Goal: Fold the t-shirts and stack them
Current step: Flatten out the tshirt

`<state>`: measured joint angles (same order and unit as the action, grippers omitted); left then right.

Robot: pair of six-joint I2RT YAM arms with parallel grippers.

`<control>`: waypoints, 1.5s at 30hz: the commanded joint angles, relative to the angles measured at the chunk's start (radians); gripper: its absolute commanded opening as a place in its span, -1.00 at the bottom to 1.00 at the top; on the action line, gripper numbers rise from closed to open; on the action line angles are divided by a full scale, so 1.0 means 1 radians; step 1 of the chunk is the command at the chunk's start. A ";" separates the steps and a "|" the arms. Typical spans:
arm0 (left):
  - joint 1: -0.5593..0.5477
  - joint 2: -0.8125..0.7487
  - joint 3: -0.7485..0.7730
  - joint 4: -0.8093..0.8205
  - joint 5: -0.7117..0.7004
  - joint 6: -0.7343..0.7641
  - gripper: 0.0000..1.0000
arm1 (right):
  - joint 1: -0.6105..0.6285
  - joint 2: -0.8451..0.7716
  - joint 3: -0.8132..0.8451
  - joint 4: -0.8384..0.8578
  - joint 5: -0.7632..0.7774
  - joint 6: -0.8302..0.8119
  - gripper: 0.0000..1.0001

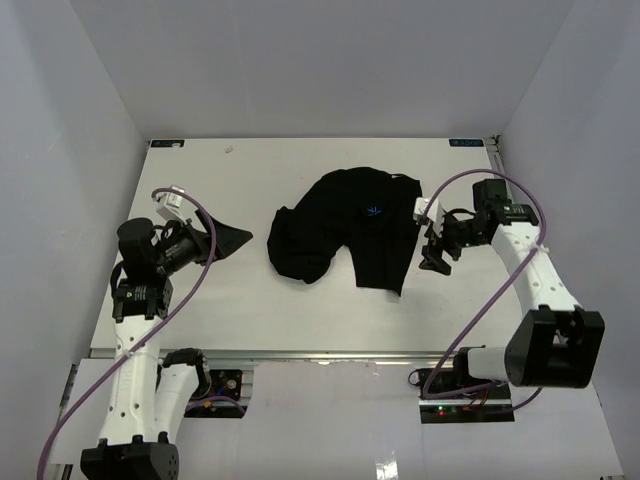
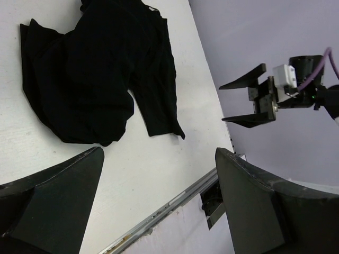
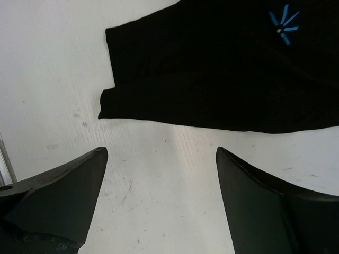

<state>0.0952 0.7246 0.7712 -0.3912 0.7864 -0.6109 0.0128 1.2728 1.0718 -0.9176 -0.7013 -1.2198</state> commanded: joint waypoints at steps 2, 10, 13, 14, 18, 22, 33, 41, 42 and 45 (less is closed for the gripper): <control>0.003 -0.001 0.005 0.003 0.017 0.002 0.96 | -0.002 0.141 0.082 0.029 0.016 -0.016 0.75; 0.003 0.027 0.016 -0.006 0.008 0.007 0.96 | -0.002 0.330 0.119 0.296 0.175 0.501 0.51; 0.003 0.045 0.023 -0.006 0.005 0.010 0.96 | -0.002 0.355 0.091 0.405 0.232 0.687 0.50; 0.001 0.048 0.025 -0.006 0.004 0.010 0.96 | -0.002 0.364 0.091 0.417 0.249 0.722 0.49; 0.003 0.071 0.031 -0.006 -0.004 0.010 0.96 | -0.002 0.413 0.093 0.520 0.344 0.911 0.47; 0.003 0.084 0.037 -0.006 -0.003 0.007 0.96 | 0.001 0.461 0.105 0.542 0.361 1.009 0.40; 0.001 0.101 0.036 -0.006 -0.015 -0.016 0.96 | 0.018 0.517 0.034 0.629 0.345 1.062 0.23; 0.003 0.119 0.040 -0.006 -0.010 -0.018 0.96 | 0.035 0.565 0.016 0.674 0.349 1.102 0.24; 0.001 0.122 0.042 -0.006 -0.010 -0.015 0.96 | 0.036 0.566 0.013 0.675 0.349 1.103 0.24; 0.003 0.124 0.042 -0.006 -0.009 -0.018 0.96 | 0.047 0.565 -0.010 0.688 0.350 1.102 0.24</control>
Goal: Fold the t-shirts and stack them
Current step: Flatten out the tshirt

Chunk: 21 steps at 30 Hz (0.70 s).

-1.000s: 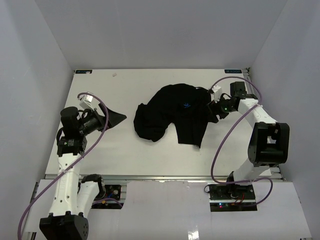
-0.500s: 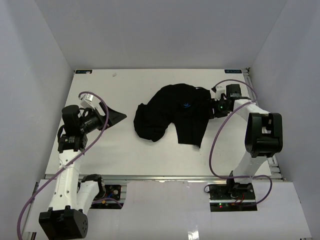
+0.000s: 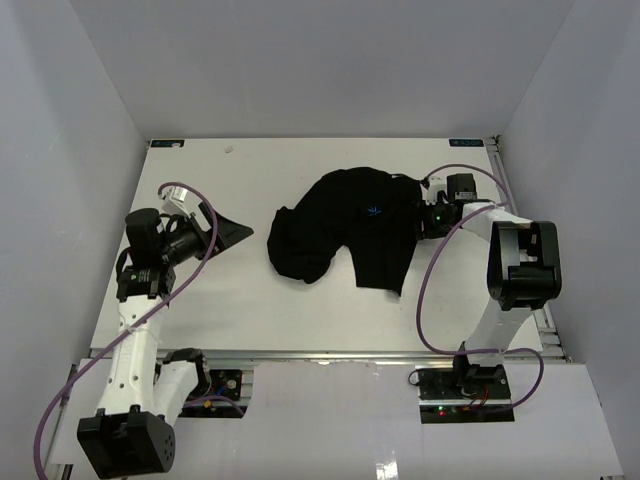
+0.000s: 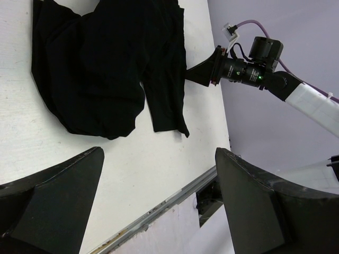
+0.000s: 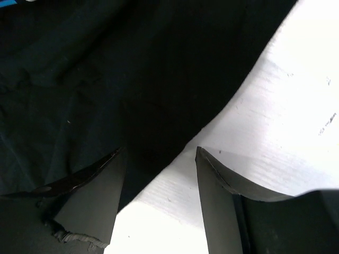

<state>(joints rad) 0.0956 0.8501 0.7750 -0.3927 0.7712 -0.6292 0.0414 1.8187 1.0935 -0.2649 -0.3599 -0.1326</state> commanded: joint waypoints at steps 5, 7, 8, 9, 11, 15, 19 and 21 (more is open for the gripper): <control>0.003 -0.003 0.038 -0.003 0.007 -0.004 0.96 | 0.044 0.018 -0.078 0.062 0.015 0.024 0.24; 0.001 -0.006 0.038 -0.005 0.007 -0.004 0.96 | 0.057 0.017 -0.089 0.067 0.019 0.030 0.23; 0.003 -0.008 0.038 -0.006 0.007 -0.006 0.96 | 0.061 0.017 -0.093 0.067 0.025 0.030 0.22; 0.003 -0.009 0.037 -0.006 0.008 -0.007 0.96 | 0.064 0.016 -0.104 0.070 0.029 0.033 0.22; 0.003 -0.014 0.033 -0.006 0.007 -0.010 0.96 | 0.074 0.008 -0.122 0.075 0.047 0.036 0.16; 0.003 -0.023 0.027 -0.006 0.007 -0.013 0.96 | 0.074 -0.001 -0.145 0.079 0.084 0.045 0.13; 0.001 -0.031 0.027 -0.008 0.007 -0.015 0.96 | 0.074 -0.033 -0.172 0.078 0.084 0.065 0.13; 0.003 -0.032 0.026 -0.009 0.004 -0.015 0.96 | 0.075 -0.059 -0.190 0.078 0.084 0.073 0.13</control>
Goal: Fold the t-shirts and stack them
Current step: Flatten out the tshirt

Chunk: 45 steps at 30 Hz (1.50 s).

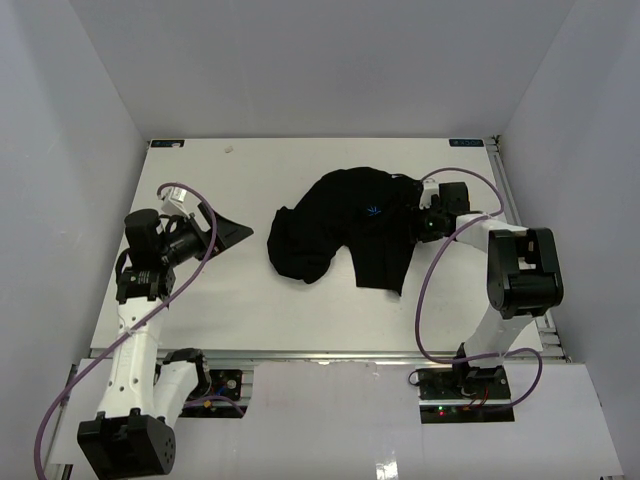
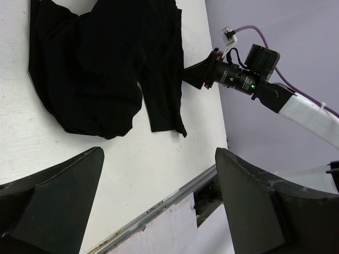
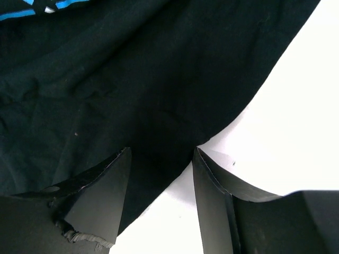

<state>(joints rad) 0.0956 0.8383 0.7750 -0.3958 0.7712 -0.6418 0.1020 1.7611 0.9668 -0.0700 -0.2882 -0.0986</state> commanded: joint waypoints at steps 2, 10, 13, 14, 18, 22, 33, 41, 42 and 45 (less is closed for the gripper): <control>0.003 -0.022 0.021 -0.006 0.005 -0.002 0.96 | 0.018 -0.014 -0.072 -0.119 0.020 0.045 0.13; 0.001 -0.042 0.010 -0.009 0.011 -0.005 0.96 | 0.016 -0.038 -0.102 -0.117 0.021 0.065 0.13; 0.003 -0.044 0.017 -0.012 0.013 -0.004 0.96 | 0.019 -0.022 -0.100 -0.111 0.023 0.074 0.12; 0.003 -0.042 0.020 -0.012 0.011 0.001 0.96 | 0.019 -0.015 -0.102 -0.102 0.026 0.076 0.09; 0.001 -0.036 0.026 -0.015 0.010 -0.001 0.96 | 0.019 0.004 -0.103 -0.087 0.034 0.082 -0.12; 0.003 -0.041 0.024 -0.015 0.008 -0.007 0.96 | 0.019 0.009 -0.117 -0.071 0.044 0.088 -0.28; 0.001 -0.047 0.020 -0.021 0.008 -0.006 0.96 | 0.019 0.005 -0.132 -0.048 0.035 0.119 -0.61; 0.003 -0.062 0.021 -0.029 0.000 -0.013 0.96 | 0.007 -0.075 -0.126 -0.074 -0.037 0.116 -0.87; 0.003 -0.062 0.021 -0.029 0.003 -0.013 0.96 | 0.002 -0.093 -0.125 -0.076 -0.081 0.111 -0.87; 0.003 -0.068 0.012 -0.029 0.017 -0.010 0.96 | -0.004 -0.153 -0.109 -0.100 -0.176 0.036 -0.87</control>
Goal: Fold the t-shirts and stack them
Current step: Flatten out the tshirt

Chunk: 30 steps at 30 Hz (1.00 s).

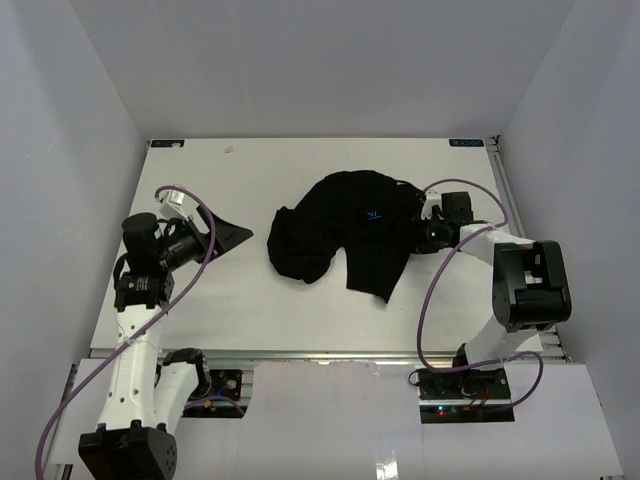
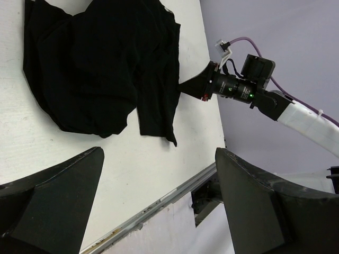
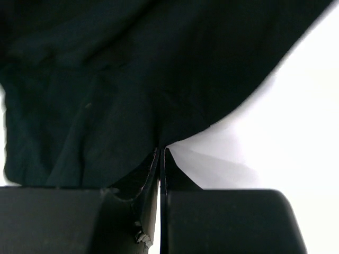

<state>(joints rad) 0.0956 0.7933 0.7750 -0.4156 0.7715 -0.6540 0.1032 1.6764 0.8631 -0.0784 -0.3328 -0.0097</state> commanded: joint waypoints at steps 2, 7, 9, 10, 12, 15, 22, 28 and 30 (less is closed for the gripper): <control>0.001 -0.032 0.004 -0.011 0.018 -0.002 0.97 | -0.011 -0.115 0.004 -0.104 -0.172 -0.084 -0.87; 0.001 -0.066 -0.042 0.000 0.022 -0.036 0.96 | -0.046 -0.217 0.031 -0.150 -0.232 -0.145 -0.87; 0.001 -0.074 -0.057 0.015 0.028 -0.047 0.96 | -0.057 -0.240 0.042 -0.159 -0.242 -0.164 -0.87; 0.003 -0.081 -0.072 0.024 0.031 -0.070 0.96 | -0.071 -0.262 0.048 -0.167 -0.247 -0.168 -0.87; 0.000 -0.086 -0.086 0.044 0.037 -0.082 0.96 | -0.085 -0.280 0.053 -0.172 -0.259 -0.179 -0.87; -0.005 -0.089 -0.108 0.064 0.037 -0.101 0.96 | -0.123 -0.314 0.065 -0.181 -0.268 -0.190 -0.87; -0.056 -0.046 -0.140 0.097 0.011 -0.127 0.96 | -0.192 -0.337 0.117 -0.208 -0.270 -0.216 -0.87; -0.256 0.038 -0.145 0.112 -0.174 -0.153 0.96 | -0.237 -0.337 0.166 -0.198 -0.272 -0.211 -0.87; -0.327 0.091 -0.138 0.112 -0.218 -0.159 0.96 | -0.264 -0.333 0.201 -0.187 -0.270 -0.211 -0.87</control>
<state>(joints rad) -0.1635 0.8371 0.6304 -0.3233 0.6640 -0.7944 -0.1242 1.3647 0.9871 -0.2905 -0.5835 -0.2100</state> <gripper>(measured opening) 0.979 0.067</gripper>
